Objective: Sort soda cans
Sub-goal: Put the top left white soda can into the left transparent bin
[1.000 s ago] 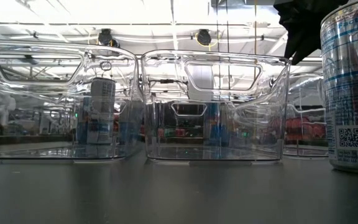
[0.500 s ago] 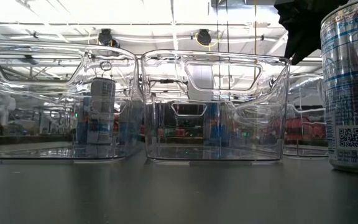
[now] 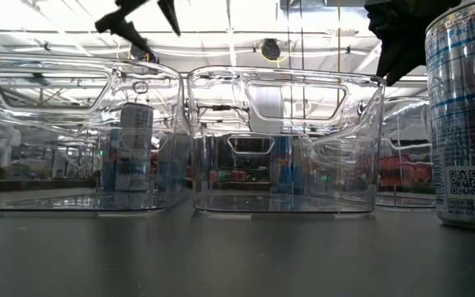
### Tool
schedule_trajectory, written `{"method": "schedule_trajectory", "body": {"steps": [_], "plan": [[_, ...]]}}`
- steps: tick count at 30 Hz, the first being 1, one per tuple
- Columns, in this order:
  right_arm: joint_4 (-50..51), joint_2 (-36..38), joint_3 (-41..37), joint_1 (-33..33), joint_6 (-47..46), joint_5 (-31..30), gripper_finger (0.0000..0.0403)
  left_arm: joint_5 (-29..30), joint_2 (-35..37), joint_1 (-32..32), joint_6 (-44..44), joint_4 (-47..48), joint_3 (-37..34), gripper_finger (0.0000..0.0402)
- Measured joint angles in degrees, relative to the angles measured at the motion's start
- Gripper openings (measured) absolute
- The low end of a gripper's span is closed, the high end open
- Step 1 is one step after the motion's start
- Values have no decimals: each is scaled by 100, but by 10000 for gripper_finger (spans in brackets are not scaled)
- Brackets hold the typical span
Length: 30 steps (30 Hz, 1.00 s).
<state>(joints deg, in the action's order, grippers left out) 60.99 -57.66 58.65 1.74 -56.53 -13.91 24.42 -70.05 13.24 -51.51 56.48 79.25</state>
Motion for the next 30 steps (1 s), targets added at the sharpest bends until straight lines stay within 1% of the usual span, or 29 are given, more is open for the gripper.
{"method": "schedule_trajectory", "body": {"steps": [3,5,9,14,21,30], "plan": [[-2,-17,0,0,-33,23,102,-550,-269,227,132,358,38,372],[-7,-20,0,0,-116,31,102,-768,-438,306,131,577,38,372],[-46,-18,0,0,-140,28,102,-786,-752,373,123,1052,38,372],[-139,-18,-2,0,-136,28,102,-872,-1017,367,123,1386,38,372],[-173,-18,-2,0,-131,26,102,-1332,-1280,385,246,1510,-8,372],[-173,-18,-2,0,-129,26,102,-1470,-1456,592,289,1717,-21,372]]}}
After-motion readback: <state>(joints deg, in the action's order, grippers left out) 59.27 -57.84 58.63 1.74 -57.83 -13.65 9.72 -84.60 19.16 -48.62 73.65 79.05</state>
